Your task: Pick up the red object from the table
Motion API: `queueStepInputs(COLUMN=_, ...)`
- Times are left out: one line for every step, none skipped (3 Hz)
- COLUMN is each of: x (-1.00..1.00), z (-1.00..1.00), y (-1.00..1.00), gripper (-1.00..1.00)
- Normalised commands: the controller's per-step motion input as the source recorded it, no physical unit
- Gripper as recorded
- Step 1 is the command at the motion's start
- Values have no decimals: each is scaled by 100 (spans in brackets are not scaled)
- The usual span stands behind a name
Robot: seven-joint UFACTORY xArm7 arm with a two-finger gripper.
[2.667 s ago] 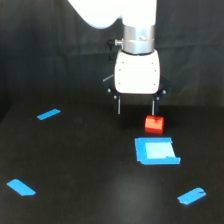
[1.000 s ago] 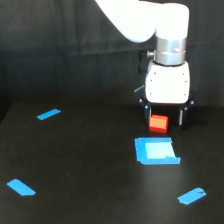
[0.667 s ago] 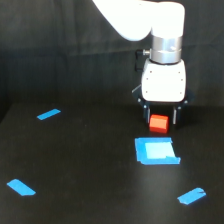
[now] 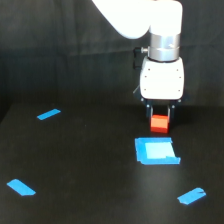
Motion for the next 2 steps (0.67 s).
queueStepInputs(x=-4, z=80, y=-26, gripper=-94)
queueStepInputs(x=-14, z=84, y=-24, gripper=-92)
